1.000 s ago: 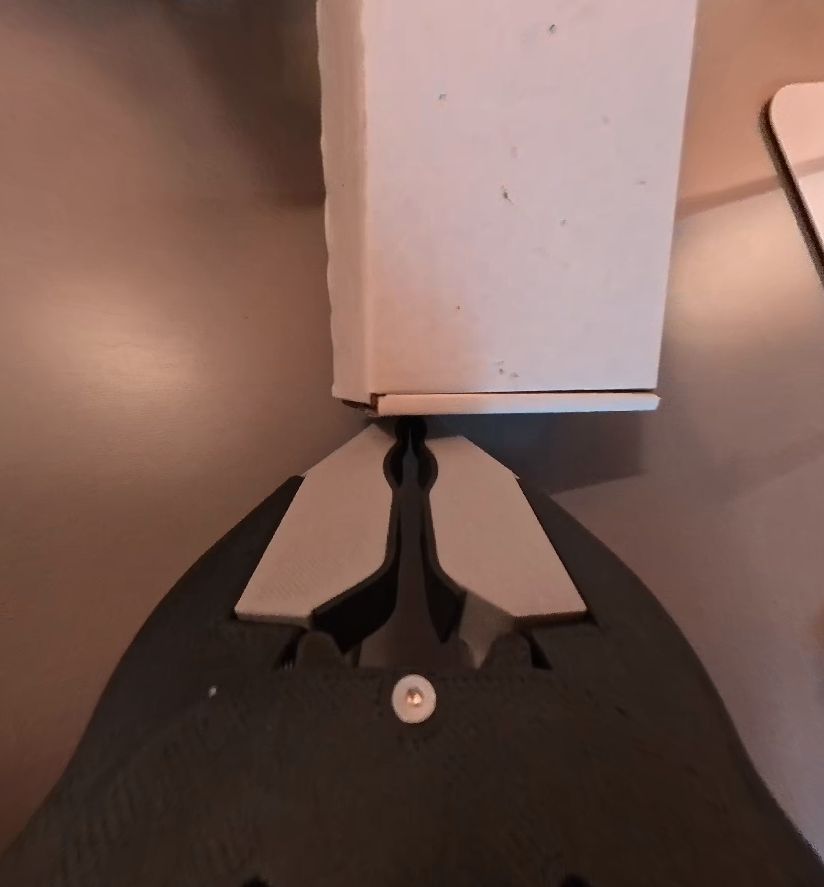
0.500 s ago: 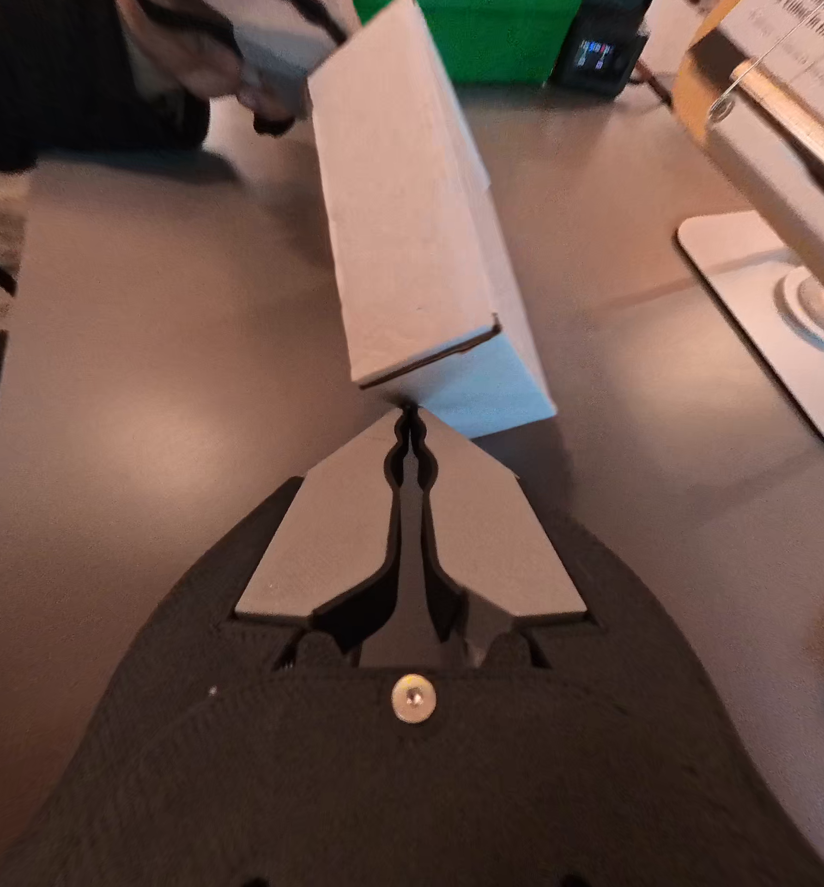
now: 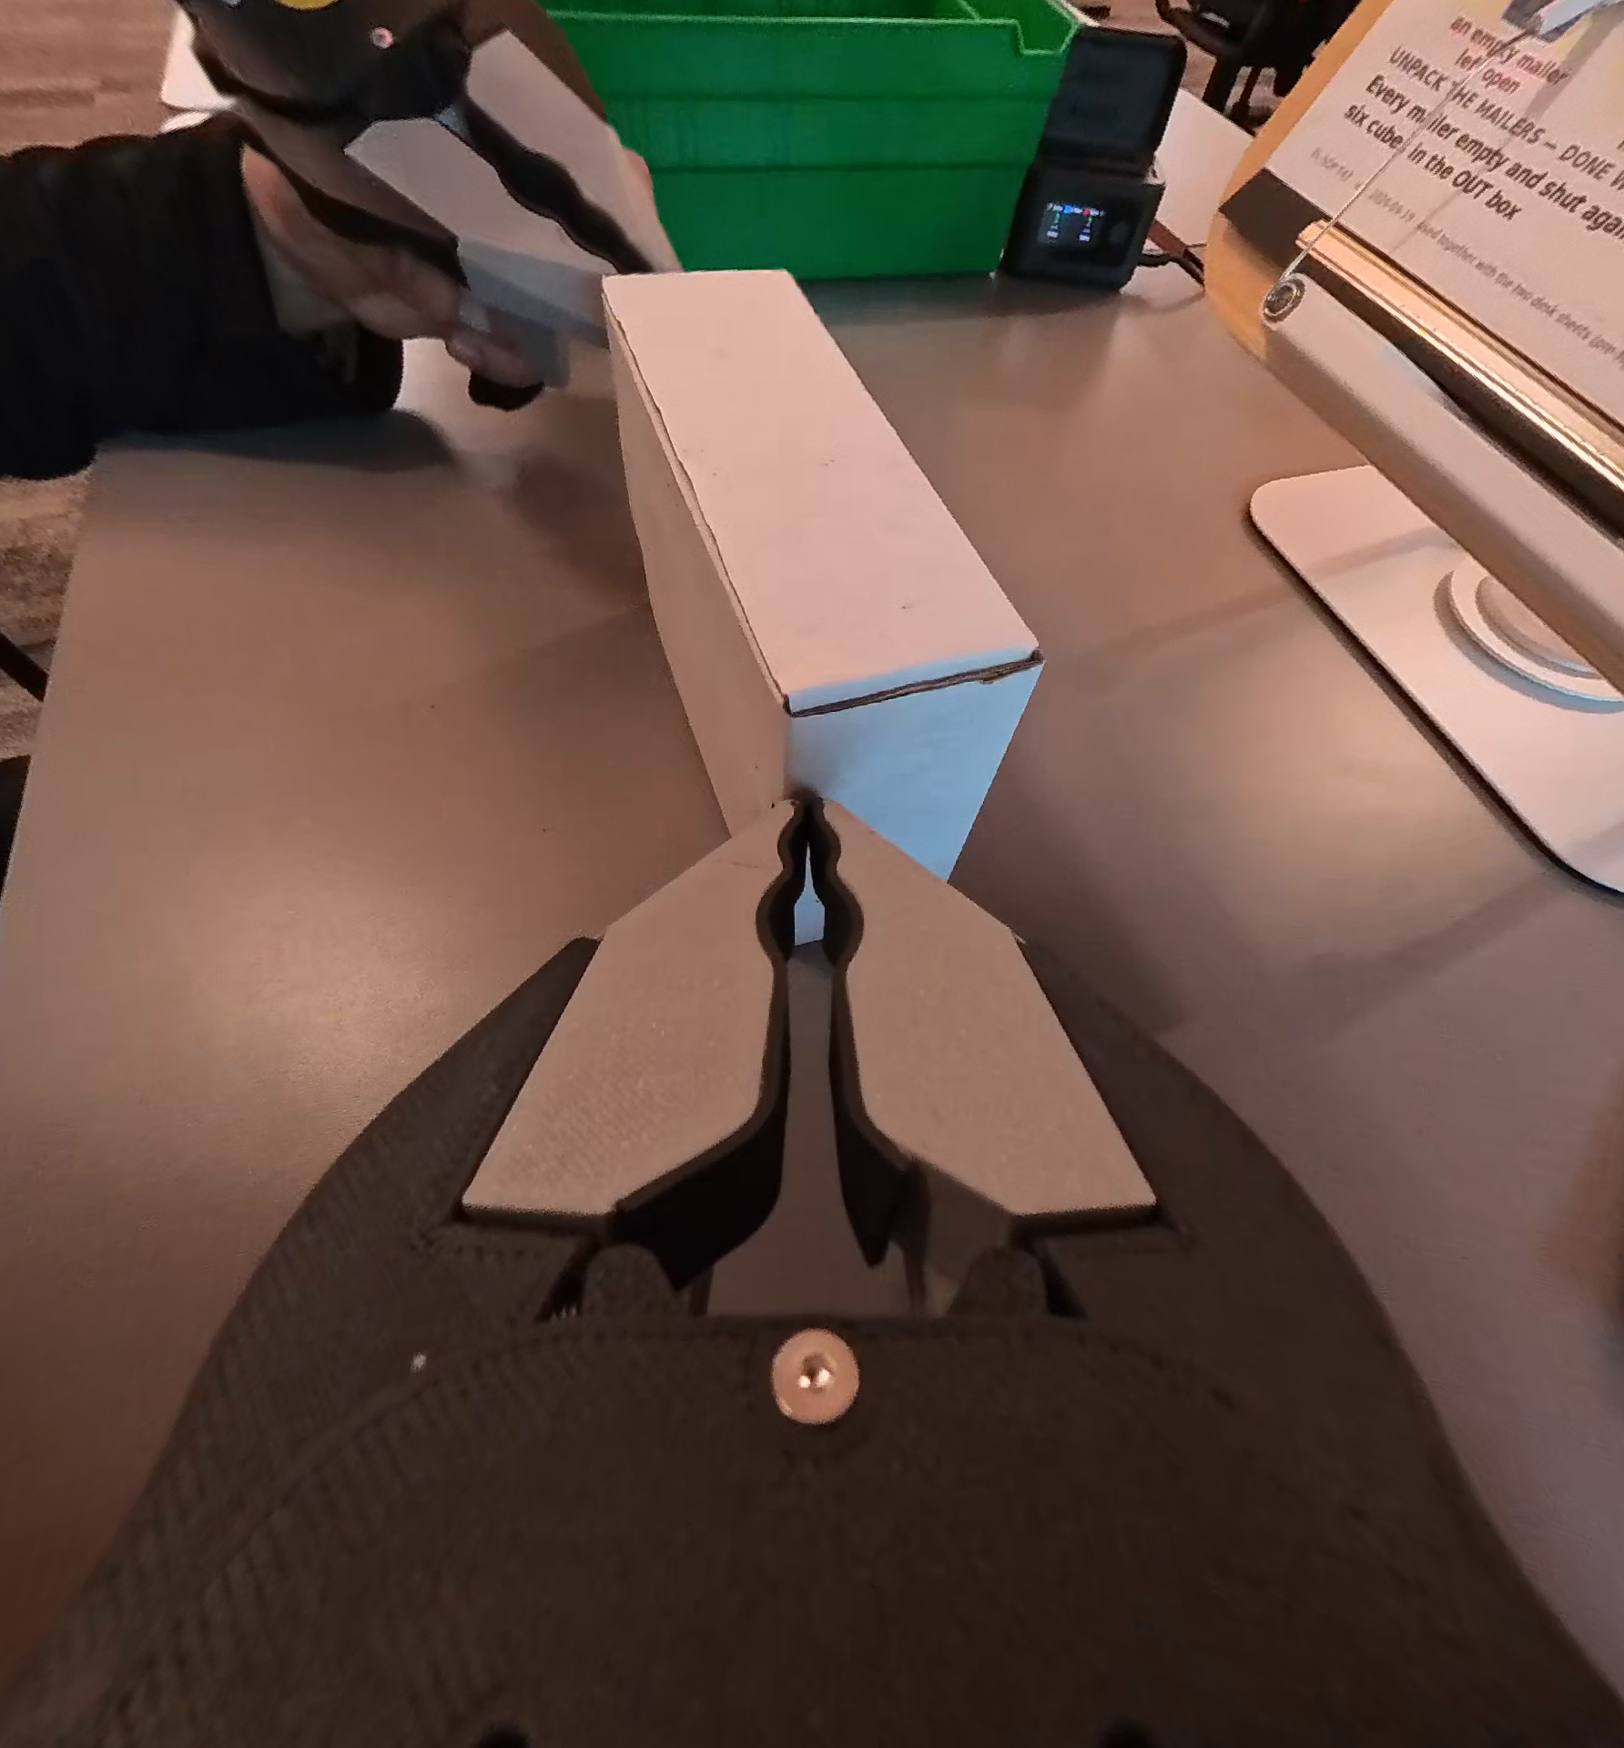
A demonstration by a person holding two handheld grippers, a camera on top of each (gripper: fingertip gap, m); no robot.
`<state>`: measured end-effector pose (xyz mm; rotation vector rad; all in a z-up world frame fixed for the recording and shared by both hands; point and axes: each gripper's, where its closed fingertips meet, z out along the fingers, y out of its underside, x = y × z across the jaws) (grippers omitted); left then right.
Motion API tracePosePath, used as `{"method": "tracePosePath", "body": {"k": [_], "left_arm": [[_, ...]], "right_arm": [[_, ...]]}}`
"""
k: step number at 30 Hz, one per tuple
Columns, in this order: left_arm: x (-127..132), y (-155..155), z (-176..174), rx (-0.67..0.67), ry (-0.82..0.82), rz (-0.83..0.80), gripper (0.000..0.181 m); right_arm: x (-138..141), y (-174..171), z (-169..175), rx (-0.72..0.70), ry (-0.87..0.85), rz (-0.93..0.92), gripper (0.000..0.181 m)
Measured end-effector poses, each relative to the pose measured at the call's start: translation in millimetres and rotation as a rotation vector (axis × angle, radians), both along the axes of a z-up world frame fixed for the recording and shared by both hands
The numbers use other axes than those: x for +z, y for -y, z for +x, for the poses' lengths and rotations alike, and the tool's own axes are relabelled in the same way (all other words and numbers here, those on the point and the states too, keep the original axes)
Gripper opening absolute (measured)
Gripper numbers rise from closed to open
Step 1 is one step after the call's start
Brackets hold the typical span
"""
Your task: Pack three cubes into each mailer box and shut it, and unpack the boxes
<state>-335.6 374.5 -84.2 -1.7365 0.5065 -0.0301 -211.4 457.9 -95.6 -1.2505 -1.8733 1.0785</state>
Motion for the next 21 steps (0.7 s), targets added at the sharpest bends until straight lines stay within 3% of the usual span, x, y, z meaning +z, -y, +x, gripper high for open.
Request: {"method": "tracePosePath", "body": {"k": [6,14,18,21], "left_arm": [[2,-4,-17,0.058,0.135,-0.016,0.040],[0,-14,-15,0.029,0.180,-0.020,0.030],[-3,-3,-14,-0.056,0.167,-0.064,0.077],[-4,-4,-9,-0.087,0.174,-0.058,0.084]], "right_arm": [[6,-1,1,-0.006,-0.027,-0.016,0.000],[9,-5,2,-0.021,-0.033,-0.029,0.000],[11,-7,2,-0.031,-0.043,-0.037,0.000],[13,-6,1,-0.030,-0.052,-0.048,0.000]]}}
